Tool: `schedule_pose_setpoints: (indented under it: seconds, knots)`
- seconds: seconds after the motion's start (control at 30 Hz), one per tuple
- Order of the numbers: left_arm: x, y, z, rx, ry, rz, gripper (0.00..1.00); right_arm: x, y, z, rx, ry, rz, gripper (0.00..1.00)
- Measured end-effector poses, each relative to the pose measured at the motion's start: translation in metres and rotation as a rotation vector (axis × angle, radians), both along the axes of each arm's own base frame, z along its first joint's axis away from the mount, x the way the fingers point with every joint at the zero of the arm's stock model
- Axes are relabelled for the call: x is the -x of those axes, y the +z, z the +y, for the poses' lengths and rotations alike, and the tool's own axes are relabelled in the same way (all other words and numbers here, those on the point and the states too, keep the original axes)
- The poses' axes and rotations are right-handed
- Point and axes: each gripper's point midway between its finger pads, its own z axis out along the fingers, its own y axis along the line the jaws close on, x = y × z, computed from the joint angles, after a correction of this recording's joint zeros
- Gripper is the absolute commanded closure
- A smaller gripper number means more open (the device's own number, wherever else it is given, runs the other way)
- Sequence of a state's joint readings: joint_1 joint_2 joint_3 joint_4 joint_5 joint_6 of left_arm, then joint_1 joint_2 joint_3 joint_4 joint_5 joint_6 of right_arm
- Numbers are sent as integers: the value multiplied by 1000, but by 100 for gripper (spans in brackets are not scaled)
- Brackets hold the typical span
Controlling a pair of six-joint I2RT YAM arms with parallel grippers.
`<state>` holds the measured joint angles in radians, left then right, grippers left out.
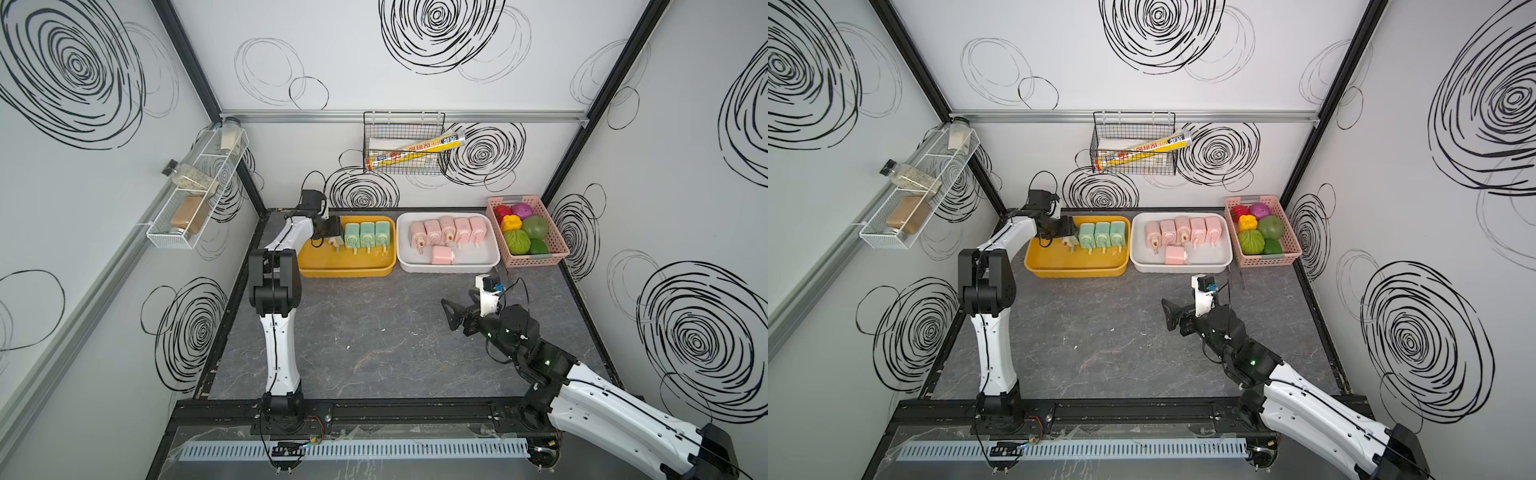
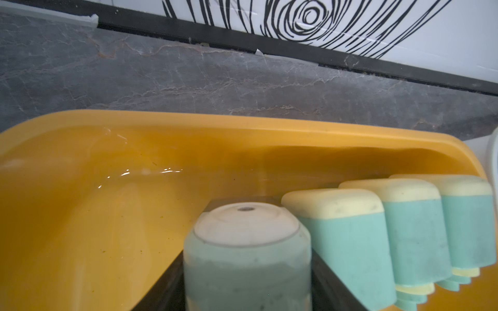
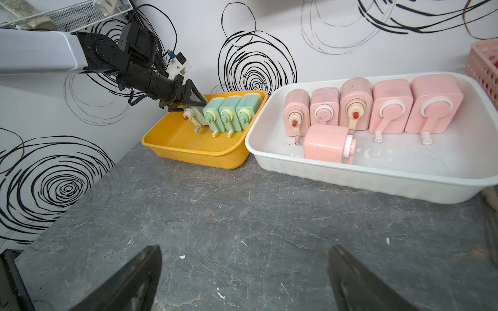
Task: Place the pencil sharpeners by color into the storage box
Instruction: Place the pencil sharpener in the storage box.
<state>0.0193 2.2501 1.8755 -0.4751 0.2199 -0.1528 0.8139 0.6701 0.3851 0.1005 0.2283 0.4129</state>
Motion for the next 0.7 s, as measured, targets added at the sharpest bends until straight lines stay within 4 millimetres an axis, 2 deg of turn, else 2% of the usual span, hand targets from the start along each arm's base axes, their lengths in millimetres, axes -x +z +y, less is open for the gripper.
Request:
schedule_pose_setpoints:
  seconds: [0.2,0.4,0.57,0.7]
  knots:
    - [0,0,0,5,0,-1,98,0,-4,0,2,-1,10,0]
    - [4,-8,0,9,1,16,86,1,-7,0,3,0,16,0]
    - [8,-14,0,8,2,31,68,1,-8,0,4,2,19,0]
    - [7,-14,-2,5,0,29,61,2,-10,0,7,5,23,0]
